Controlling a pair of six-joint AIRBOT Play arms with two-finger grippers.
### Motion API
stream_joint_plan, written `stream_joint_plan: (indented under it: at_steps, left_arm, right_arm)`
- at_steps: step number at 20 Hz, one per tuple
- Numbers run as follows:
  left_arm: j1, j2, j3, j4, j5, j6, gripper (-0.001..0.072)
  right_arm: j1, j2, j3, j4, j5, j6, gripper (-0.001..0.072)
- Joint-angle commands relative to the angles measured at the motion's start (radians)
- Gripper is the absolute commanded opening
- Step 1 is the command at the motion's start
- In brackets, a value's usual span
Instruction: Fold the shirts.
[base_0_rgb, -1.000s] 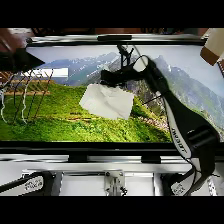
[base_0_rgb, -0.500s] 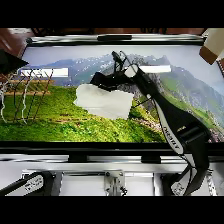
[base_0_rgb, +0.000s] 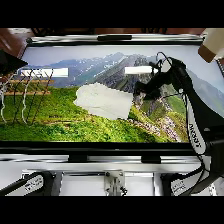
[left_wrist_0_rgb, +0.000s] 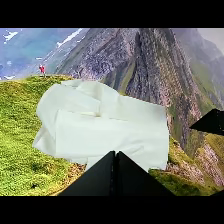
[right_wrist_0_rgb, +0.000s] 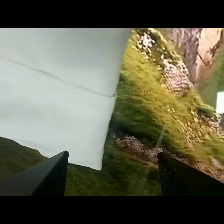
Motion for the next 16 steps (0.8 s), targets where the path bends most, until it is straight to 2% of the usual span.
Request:
stream_joint_plan:
  at_steps: [1,5,9,10,11,12,16]
  left_arm:
    - [0.0,0.001,0.0,0.0,0.0,0.0,0.003]
    - [0.0,0.001,0.0,0.0,0.0,0.0,0.003]
    - [0.0,0.001,0.0,-0.001,0.0,-0.001,0.003]
    - [0.0,0.001,0.0,-0.001,0.0,-0.001,0.0031]
    - [0.0,0.001,0.0,-0.002,0.0,-0.005,0.003]
    - [0.0,0.001,0.0,-0.002,0.0,-0.005,0.003]
    - [0.0,0.001,0.0,-0.004,0.0,-0.023,0.0031]
  right_arm:
    - [-0.004,-0.031,-0.136,0.137,-0.146,-0.04,0.0673]
    - [0.011,-0.133,-0.14,0.375,-0.232,-0.145,0.0673]
    - [0.034,-0.191,-0.14,0.423,-0.26,-0.151,0.0671]
    - [0.034,-0.193,-0.14,0.448,-0.286,-0.175,0.051]
    - [0.028,-0.19,-0.139,0.485,-0.312,-0.206,0.021]
    - [0.014,-0.186,-0.132,0.517,-0.331,-0.232,0.0054]
    - [-0.106,-0.135,-0.022,0.49,-0.309,-0.346,0.0051]
